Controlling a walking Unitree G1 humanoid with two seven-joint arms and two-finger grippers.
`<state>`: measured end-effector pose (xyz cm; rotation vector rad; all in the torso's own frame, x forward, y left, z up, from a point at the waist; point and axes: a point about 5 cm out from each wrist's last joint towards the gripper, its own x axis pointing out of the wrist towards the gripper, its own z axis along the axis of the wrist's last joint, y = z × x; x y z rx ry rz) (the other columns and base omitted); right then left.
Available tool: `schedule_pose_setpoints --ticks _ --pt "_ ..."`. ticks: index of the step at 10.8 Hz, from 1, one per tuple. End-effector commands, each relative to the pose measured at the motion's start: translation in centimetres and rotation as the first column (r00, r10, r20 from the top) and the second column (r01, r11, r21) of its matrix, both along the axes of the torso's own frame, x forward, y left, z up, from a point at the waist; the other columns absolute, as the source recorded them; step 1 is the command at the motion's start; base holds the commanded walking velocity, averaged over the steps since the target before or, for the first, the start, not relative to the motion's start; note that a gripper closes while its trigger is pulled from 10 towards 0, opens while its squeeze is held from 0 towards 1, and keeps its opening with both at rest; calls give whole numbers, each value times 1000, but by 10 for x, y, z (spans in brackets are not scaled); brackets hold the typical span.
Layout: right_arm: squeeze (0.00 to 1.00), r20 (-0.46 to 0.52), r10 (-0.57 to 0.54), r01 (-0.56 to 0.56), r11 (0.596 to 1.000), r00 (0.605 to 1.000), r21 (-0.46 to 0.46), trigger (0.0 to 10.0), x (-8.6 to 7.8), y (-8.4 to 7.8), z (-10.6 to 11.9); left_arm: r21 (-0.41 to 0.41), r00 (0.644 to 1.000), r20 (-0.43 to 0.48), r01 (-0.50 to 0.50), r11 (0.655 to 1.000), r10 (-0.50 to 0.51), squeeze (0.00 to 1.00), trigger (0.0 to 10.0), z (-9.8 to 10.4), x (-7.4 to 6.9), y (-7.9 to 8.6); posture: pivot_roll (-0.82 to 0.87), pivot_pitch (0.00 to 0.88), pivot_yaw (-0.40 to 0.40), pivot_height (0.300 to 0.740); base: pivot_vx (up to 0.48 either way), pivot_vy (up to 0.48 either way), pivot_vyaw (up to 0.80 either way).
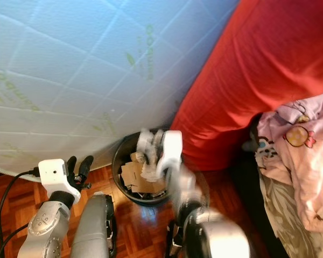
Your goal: Clean up the room
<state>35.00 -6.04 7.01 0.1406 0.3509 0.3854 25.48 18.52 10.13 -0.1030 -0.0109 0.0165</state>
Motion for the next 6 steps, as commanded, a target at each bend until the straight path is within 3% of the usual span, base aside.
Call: schedule_pose_setpoints --ticks 1,2,3,4,5,6 --pt "0 -153 55 -76 988 987 -135 10000 -28 2 -40 -16 1000 -30 5 1000 -6 0 10000 -6 -4 -2 254 364 -78 622 0 0 0" --pt "0 -205 57 -80 991 977 -107 10000 -36 1 -50 -16 1000 -29 5 1000 -5 0 10000 -6 -4 -2 258 363 -83 622 0 0 0" --pt "0 -81 13 -9 999 997 40 10000 -20 2 -27 -16 1000 -31 3 1000 -4 0 10000 -7 -5 -1 252 366 -81 622 0 0 0" --pt "0 20 -64 62 994 998 88 10000 -9 -3 -10 -16 999 -33 5 1000 -5 0 10000 -7 -6 -2 252 366 -81 622 0 0 0" --pt "0 -66 -31 37 995 997 90 10000 -16 0 -22 -17 1000 -31 4 1000 -4 0 10000 -7 -6 -2 256 362 -81 622 0 0 0" --pt "0 -141 96 -120 978 985 -168 10000 -34 3 -46 -17 1000 -30 3 1000 -4 0 10000 -7 -5 -1 257 363 -81 622 0 0 0"
